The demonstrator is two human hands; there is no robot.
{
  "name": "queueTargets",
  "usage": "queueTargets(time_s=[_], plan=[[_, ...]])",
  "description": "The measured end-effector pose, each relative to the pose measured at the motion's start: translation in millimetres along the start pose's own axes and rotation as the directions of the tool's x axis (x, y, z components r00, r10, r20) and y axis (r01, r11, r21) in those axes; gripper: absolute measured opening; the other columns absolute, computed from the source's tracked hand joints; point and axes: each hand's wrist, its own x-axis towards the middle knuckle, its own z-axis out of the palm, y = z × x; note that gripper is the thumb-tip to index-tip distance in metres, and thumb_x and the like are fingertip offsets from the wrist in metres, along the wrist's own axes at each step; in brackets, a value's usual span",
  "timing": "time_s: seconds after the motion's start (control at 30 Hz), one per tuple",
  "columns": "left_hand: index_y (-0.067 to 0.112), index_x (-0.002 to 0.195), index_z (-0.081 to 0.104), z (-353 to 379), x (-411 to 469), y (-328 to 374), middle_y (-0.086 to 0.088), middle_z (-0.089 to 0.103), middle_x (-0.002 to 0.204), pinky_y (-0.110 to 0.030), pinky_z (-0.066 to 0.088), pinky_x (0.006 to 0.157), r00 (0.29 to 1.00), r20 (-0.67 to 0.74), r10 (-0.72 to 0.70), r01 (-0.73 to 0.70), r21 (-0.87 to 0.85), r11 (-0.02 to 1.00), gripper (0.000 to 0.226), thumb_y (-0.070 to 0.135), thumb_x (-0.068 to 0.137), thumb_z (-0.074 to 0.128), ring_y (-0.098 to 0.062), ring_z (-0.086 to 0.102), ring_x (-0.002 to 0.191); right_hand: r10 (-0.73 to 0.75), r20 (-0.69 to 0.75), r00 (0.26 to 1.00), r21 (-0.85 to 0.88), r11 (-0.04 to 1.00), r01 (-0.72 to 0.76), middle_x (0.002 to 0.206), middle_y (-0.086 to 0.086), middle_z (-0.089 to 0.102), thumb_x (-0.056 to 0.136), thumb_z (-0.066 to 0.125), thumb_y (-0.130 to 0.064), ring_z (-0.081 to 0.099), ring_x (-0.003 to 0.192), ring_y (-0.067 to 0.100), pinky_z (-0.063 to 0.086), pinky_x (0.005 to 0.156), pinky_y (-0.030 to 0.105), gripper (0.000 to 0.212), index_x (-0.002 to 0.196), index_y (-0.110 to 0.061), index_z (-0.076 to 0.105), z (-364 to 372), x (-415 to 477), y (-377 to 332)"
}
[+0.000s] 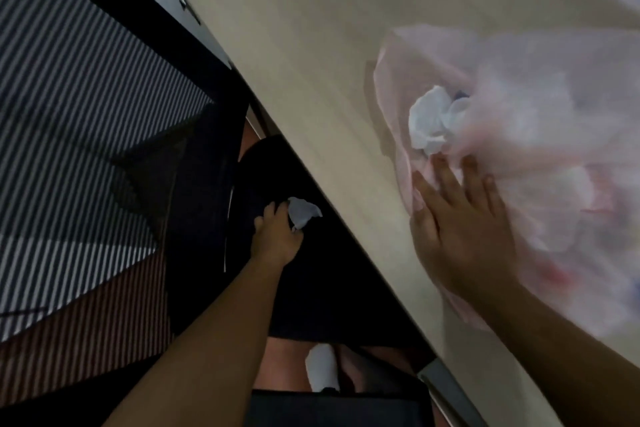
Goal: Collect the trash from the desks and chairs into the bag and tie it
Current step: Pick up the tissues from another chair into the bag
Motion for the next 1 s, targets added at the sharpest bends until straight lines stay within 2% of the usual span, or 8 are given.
queueTargets(time_s=[0.1,0.17,0.23,0.33,0.53,0.67,0.87,1.0], plan=[[0.024,0.151,0.034,22,33,-2,-0.009,0.027,0.156,-0.044,0.041,0.107,0.994,0.066,0.093,-0.097,0.061,0.993,0.063,0.023,0.093,0.060,-0.032,0.033,0.136,0.014,-0.001,1.000,0.020,1.000,-0.014,0.161,0.002,0.024,0.093,0.031,-0.035,0.012,0.150,0.031,0.013,0.120,0.050,0.055,0.146,-0.026,0.041,-1,1,-2],[0.007,0.115,0.061,31,43,-2,-0.012,0.052,0.128,-0.029,0.049,0.088,1.000,0.028,0.005,-0.004,-0.027,1.000,0.025,0.014,0.092,0.055,-0.024,0.053,0.109,0.024,-0.011,1.000,0.034,0.999,-0.023,0.160,0.002,0.025,0.092,0.031,-0.035,0.013,0.150,0.031,0.013,0.120,0.050,0.055,0.145,-0.026,0.043,-3,3,-1],[-0.006,0.081,0.056,36,47,-1,-0.019,0.063,0.100,-0.021,0.044,0.063,0.996,0.002,-0.089,0.088,-0.138,0.987,0.018,0.009,0.087,0.048,-0.020,0.054,0.077,0.024,-0.030,0.999,0.035,0.999,-0.023,0.159,0.002,0.027,0.092,0.032,-0.034,0.015,0.149,0.031,0.015,0.120,0.050,0.054,0.144,-0.025,0.045,-3,1,-2],[0.000,0.084,0.070,20,37,1,-0.007,0.065,0.081,-0.014,0.042,0.053,0.987,0.073,-0.144,0.161,-0.376,0.912,0.029,0.002,0.095,0.044,-0.020,0.056,0.073,0.015,-0.041,0.999,0.038,0.999,-0.014,0.159,0.002,0.029,0.093,0.033,-0.034,0.015,0.150,0.030,0.014,0.120,0.049,0.053,0.144,-0.026,0.045,-5,1,-3],[0.014,0.077,0.059,-62,-30,28,0.003,0.060,0.075,-0.018,0.041,0.057,0.974,-0.169,-0.152,0.031,-0.564,0.825,0.028,0.023,0.102,0.051,-0.010,0.056,0.069,0.008,-0.094,0.996,0.067,0.998,-0.001,0.156,-0.002,0.035,0.098,0.030,-0.034,0.020,0.149,0.028,0.017,0.119,0.046,0.049,0.144,-0.029,0.044,-9,-1,-1],[0.011,0.071,0.058,-103,-97,67,0.001,0.062,0.069,-0.027,0.045,0.058,0.934,-0.308,-0.180,-0.060,-0.632,0.773,0.033,0.033,0.096,0.060,-0.016,0.059,0.065,0.097,-0.132,0.987,0.434,0.901,-0.031,0.141,-0.001,0.056,0.100,0.031,-0.029,0.044,0.136,0.025,0.026,0.115,0.038,0.044,0.134,-0.019,0.057,-29,-14,9],[0.021,0.077,0.056,-118,-147,163,0.006,0.062,0.073,-0.016,0.042,0.061,0.924,-0.330,0.193,-0.353,-0.545,0.761,0.019,0.019,0.089,0.070,-0.003,0.056,0.065,0.291,-0.290,0.912,0.642,0.766,-0.040,0.127,0.005,0.066,0.097,0.031,-0.029,0.057,0.120,0.021,0.037,0.109,0.038,0.047,0.126,-0.012,0.063,-95,-65,34],[0.015,0.077,0.062,-108,-151,236,0.003,0.062,0.078,-0.013,0.042,0.064,0.840,-0.325,0.434,-0.539,-0.418,0.731,0.013,0.014,0.085,0.072,-0.008,0.058,0.069,0.419,-0.374,0.827,0.739,0.674,-0.008,0.115,0.005,0.065,0.095,0.034,-0.031,0.054,0.111,0.020,0.040,0.100,0.037,0.045,0.123,-0.017,0.066,-139,-83,61]])
